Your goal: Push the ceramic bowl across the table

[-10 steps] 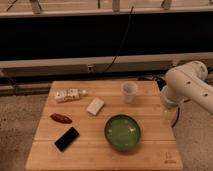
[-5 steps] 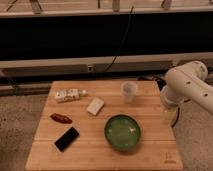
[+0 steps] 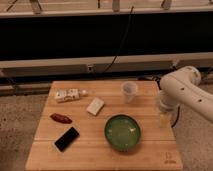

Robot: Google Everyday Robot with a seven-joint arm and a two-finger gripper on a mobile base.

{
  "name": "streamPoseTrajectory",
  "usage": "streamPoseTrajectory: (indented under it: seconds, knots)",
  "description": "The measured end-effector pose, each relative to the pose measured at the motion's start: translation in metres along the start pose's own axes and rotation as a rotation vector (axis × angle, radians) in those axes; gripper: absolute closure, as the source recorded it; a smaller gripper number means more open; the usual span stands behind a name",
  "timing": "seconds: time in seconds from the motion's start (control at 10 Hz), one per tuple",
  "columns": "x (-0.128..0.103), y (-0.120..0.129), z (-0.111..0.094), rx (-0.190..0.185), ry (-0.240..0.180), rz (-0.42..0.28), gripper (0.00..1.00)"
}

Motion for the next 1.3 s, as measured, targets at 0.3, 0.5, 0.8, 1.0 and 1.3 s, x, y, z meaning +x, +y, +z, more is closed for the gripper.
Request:
streamPoseTrajectory:
  seconds: [0.3, 0.5, 0.8, 1.0, 1.3]
  knots:
    - [-0.014, 0.010, 0.016, -0.004, 0.005, -0.032, 0.20]
    - [-0.020, 0.013, 0.025, -0.007, 0.005, -0.043, 0.20]
    - [-0.030, 0.017, 0.037, -0.010, 0.007, -0.047, 0.20]
    - [-0.042, 0.020, 0.046, -0.010, 0.008, -0.051, 0.20]
    - [-0.052, 0.025, 0.063, -0.014, 0.005, -0.057, 0.20]
